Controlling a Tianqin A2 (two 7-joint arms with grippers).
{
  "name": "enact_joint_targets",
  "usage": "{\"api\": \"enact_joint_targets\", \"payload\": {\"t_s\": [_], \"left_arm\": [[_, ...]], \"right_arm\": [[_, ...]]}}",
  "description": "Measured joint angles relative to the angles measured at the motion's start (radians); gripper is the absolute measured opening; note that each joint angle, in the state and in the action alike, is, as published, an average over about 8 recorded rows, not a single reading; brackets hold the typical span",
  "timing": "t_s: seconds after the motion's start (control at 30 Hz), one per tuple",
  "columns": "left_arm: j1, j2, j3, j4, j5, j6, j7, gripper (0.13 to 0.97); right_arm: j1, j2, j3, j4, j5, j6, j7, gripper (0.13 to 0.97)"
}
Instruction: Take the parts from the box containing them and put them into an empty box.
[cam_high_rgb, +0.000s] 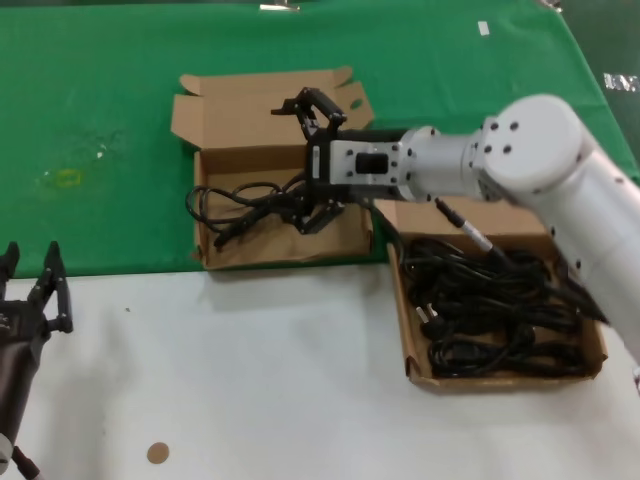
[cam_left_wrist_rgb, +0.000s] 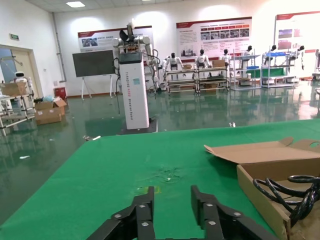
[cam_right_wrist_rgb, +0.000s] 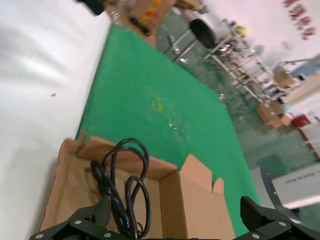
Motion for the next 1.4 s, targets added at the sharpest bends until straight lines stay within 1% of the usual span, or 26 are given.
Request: {"api": "enact_joint_targets", "payload": {"t_s": [0.07, 0.17, 0.2, 0.37, 0.47, 0.6, 0.87, 0.9, 1.17, 1.4], "left_arm": [[0.0, 0.0, 0.0, 0.0, 0.0, 0.0, 0.0, 0.274], [0.0, 0.0, 0.0, 0.0, 0.0, 0.0, 0.0, 0.319], [0.0, 0.0, 0.0, 0.0, 0.0, 0.0, 0.0, 0.319], [0.0, 0.0, 0.0, 0.0, 0.0, 0.0, 0.0, 0.438], [0.0, 0.0, 0.0, 0.0, 0.0, 0.0, 0.0, 0.51], [0.0, 0.0, 0.0, 0.0, 0.0, 0.0, 0.0, 0.51], [0.0, 0.0, 0.0, 0.0, 0.0, 0.0, 0.0, 0.728], [0.0, 0.0, 0.0, 0.0, 0.0, 0.0, 0.0, 0.728], [0.0, 0.0, 0.0, 0.0, 0.0, 0.0, 0.0, 0.877], [0.0, 0.0, 0.0, 0.0, 0.0, 0.0, 0.0, 0.935]], "right_arm": [[-0.031, 0.002, 0.015, 0.023, 0.013, 0.022, 0.012, 0.881], [-0.078, 0.006, 0.038, 0.059, 0.033, 0.055, 0.031, 0.899], [-0.094, 0.007, 0.046, 0.071, 0.04, 0.067, 0.037, 0.909], [-0.175, 0.014, 0.085, 0.132, 0.074, 0.124, 0.069, 0.955], [-0.222, 0.017, 0.109, 0.168, 0.094, 0.157, 0.088, 0.955], [-0.286, 0.022, 0.14, 0.216, 0.122, 0.202, 0.113, 0.959], [-0.414, 0.032, 0.203, 0.313, 0.176, 0.293, 0.163, 0.966], [-0.43, 0.034, 0.21, 0.324, 0.183, 0.304, 0.17, 0.966], [-0.557, 0.043, 0.273, 0.421, 0.237, 0.395, 0.22, 0.966], [-0.669, 0.052, 0.328, 0.505, 0.285, 0.474, 0.265, 0.966]]}}
